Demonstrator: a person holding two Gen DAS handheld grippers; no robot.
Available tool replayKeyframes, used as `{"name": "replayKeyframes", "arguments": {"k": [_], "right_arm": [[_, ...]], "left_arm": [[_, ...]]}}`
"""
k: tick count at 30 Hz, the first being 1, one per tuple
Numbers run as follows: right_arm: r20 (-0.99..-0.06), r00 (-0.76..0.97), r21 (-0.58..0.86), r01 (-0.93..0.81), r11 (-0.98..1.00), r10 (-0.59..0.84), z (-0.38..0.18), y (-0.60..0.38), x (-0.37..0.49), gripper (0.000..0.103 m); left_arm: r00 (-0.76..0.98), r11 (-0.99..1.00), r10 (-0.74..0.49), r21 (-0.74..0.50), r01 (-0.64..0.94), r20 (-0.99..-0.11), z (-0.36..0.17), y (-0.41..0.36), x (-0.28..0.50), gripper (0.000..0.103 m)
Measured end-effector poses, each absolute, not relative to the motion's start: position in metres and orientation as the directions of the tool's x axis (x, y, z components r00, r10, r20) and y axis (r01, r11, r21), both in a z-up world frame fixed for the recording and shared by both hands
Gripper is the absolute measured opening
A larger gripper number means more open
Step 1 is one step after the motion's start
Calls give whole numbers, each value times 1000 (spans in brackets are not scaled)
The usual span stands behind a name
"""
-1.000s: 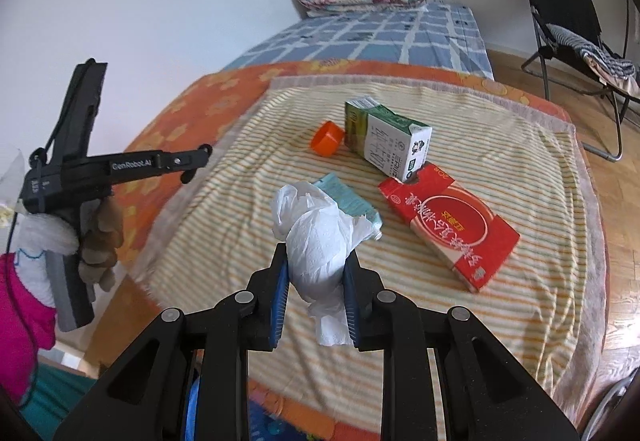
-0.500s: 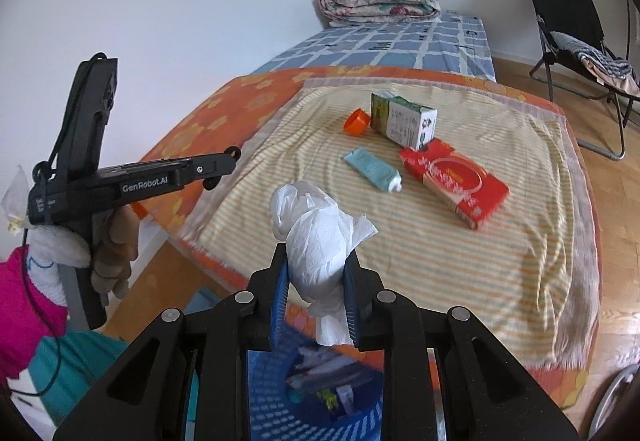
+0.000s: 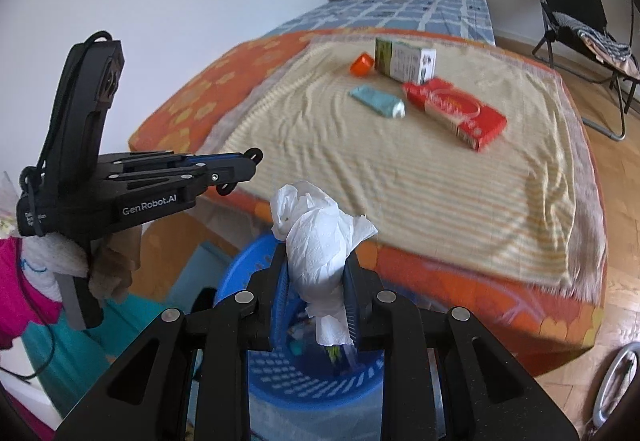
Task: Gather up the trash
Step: 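Lift the hair tie and tissues and carry both over the blue basket, then open both tools to drop the hair tie and tissues into the basket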
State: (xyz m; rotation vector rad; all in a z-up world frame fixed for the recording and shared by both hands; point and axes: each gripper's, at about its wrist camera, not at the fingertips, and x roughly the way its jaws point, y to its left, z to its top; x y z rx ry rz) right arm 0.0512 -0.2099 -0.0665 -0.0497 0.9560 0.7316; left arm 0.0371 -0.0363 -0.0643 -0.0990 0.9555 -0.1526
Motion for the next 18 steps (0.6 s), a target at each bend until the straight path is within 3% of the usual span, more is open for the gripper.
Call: {"name": "replayKeyframes", "arguments": {"k": [18], "right_arm": [[-846,233,268,-590,761,479,-131,-201,29,23]], "left_arm": [[451,990,-140,-131,52,-881,-135,-48,17,6]]}}
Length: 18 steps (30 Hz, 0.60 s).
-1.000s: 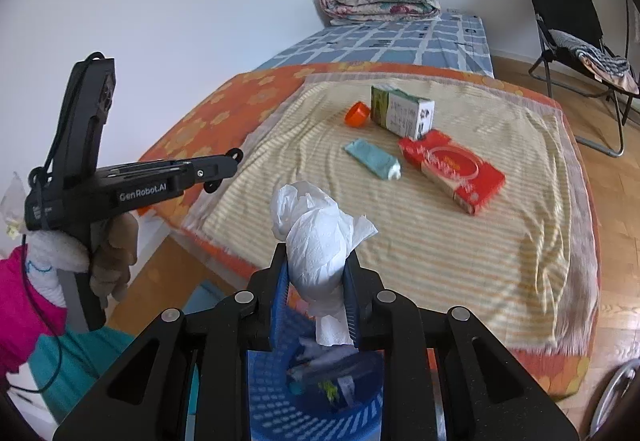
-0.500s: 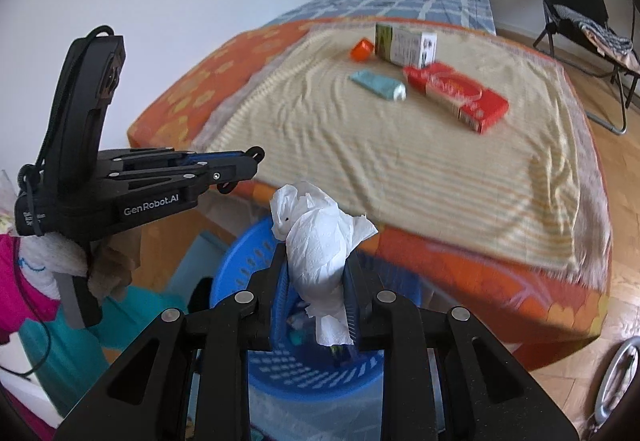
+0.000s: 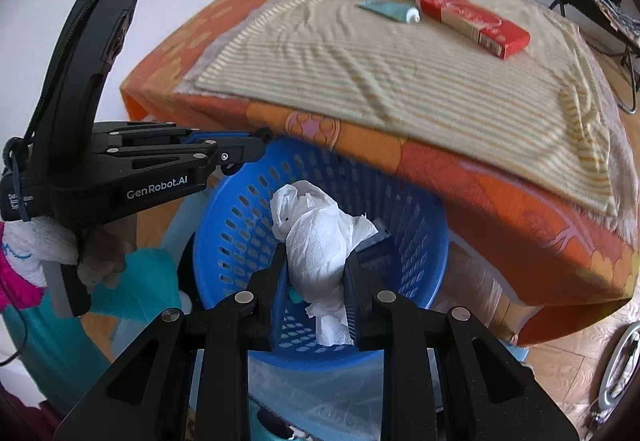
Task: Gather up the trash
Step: 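Open both tools to drop the hair tie and tissues into the basket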
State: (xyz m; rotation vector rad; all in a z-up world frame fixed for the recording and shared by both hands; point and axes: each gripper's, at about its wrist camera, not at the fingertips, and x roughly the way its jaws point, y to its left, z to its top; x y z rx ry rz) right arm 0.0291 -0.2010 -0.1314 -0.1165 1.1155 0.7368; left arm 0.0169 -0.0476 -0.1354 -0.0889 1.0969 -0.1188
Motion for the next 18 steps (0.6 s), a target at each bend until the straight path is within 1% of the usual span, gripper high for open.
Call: {"name": "replayKeyframes", "arguments": {"k": [16,18], "right_arm": [[-870,190,266,-595,758,455,-150,-192,31,25],[-873,185,265,-596,758,451,-152,-190,30,27]], "left_arm": [[429,992,-122,-118,35,-895,-147,-44,16,7],[426,993,-115,-114,29,-897,-148,-43,17,17]]}}
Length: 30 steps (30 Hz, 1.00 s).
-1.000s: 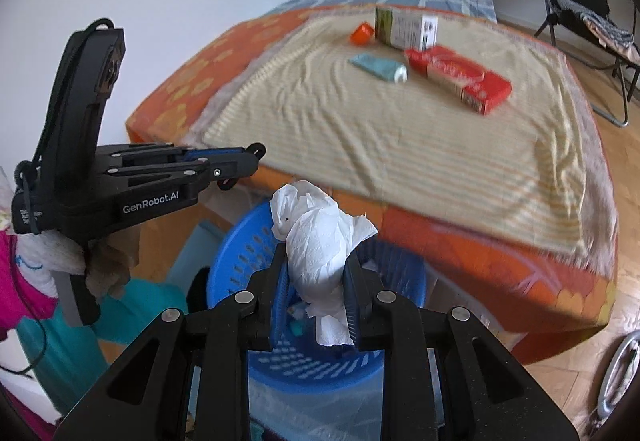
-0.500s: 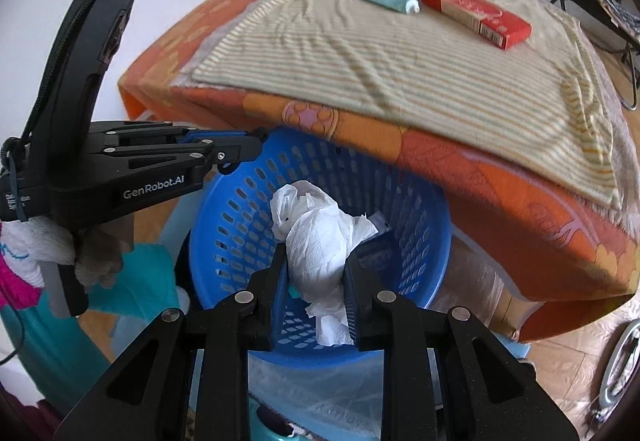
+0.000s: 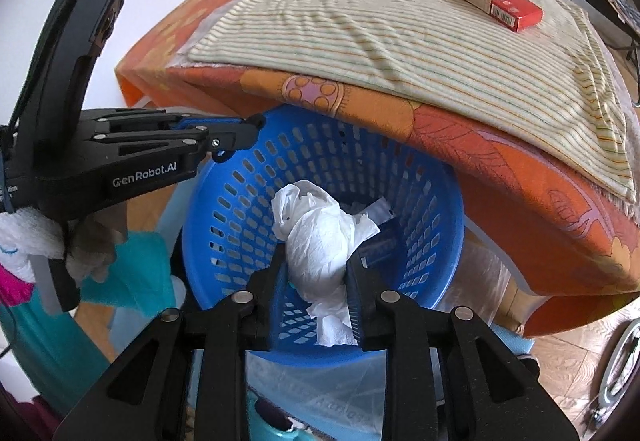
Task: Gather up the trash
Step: 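Open both tools to drop the hair tie and tissues into the basket, then move both open tools back over the bed toward the carton and red box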
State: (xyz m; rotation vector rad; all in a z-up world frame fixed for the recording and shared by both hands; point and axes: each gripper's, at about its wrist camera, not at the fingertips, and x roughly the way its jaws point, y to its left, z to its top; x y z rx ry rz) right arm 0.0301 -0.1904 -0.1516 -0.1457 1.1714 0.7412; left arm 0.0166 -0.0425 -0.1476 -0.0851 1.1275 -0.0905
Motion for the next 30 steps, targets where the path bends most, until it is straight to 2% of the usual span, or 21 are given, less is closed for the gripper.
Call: {"name": "replayKeyframes", "arguments": {"k": [1,2,4,6,8,11,13,16,30], "right_arm": [[-876,185,261,-596,760,446,-152,-190,30,29],[-878,184,257,-596,761,442,-153,-190,29,30],[-881,189,249,-596,763,434,-153,-189,29,44],[-880,198,241,-596,766,431,-153,-189,29,52],[-882,201,236,-596,767,427,-153,-189,29,54],[-886,202,229,-592,773,417,-154,-190,29,56],[-887,208,222,-589,777,412,-154,-190,30,62],[-888,218,213,-587,781,406,-153,-191,30,62],[-884,263,191,-548,814,385,-146,-196,34,63]], "left_arm": [[429,993,-113,-113,26,-896,-147,-42,16,30],[434,993,-111,-113,23,-894,-147,-41,16,37],[436,994,-107,-110,20,-893,-147,-41,16,39],[436,994,-105,-108,17,-894,-147,-41,17,43],[442,994,-102,-108,12,-891,-146,-41,16,58],[448,994,-101,-111,5,-888,-144,-39,17,68],[449,994,-96,-107,1,-888,-144,-39,17,70],[445,995,-89,-104,-9,-891,-144,-38,19,77],[454,994,-85,-109,-26,-887,-139,-34,21,78]]}}
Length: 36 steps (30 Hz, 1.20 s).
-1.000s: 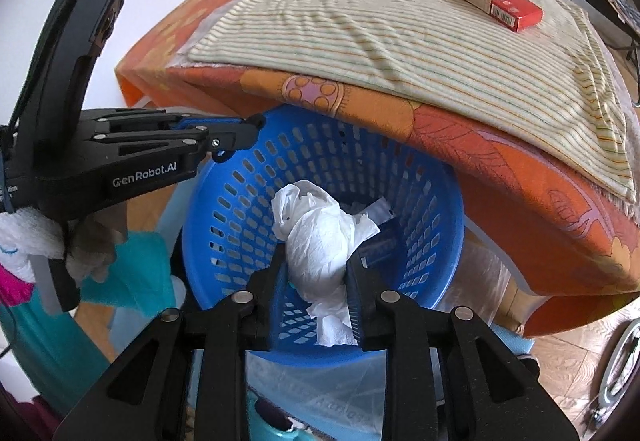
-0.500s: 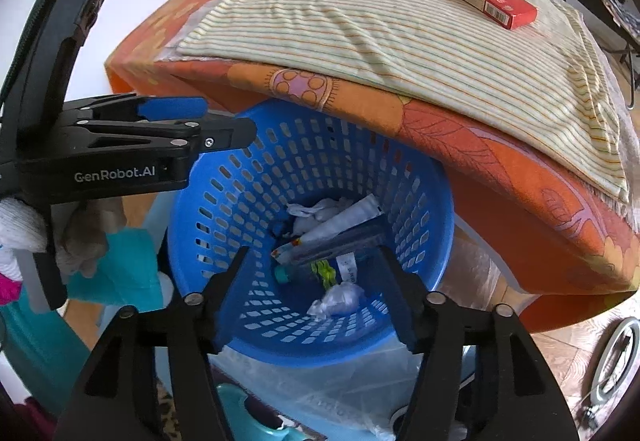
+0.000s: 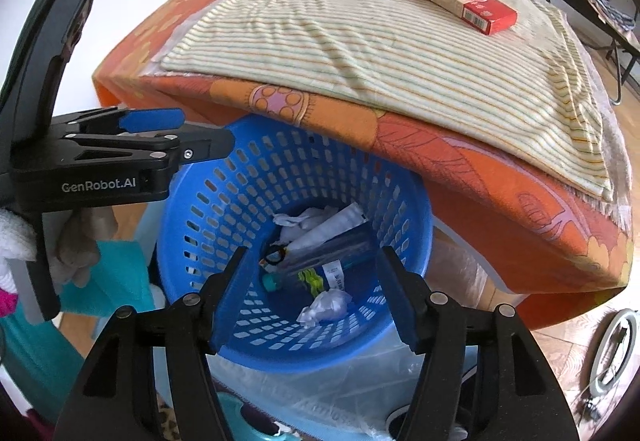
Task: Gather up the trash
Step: 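Move both open tools back over the bed toward the carton and red box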
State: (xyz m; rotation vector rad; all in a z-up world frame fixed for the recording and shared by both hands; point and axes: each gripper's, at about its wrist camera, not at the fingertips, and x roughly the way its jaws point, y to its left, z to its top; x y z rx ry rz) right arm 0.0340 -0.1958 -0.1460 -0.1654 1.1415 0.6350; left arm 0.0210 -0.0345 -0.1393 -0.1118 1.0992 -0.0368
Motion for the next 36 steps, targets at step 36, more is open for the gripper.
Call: {"name": "replayKeyframes", "arguments": {"k": [36], "right_arm": [[-796,444,214,-428,878,411,-85,-229,88,71]], "left_arm": [[513,984,-128,-174,-41,-849,-91,-38,63,78]]}}
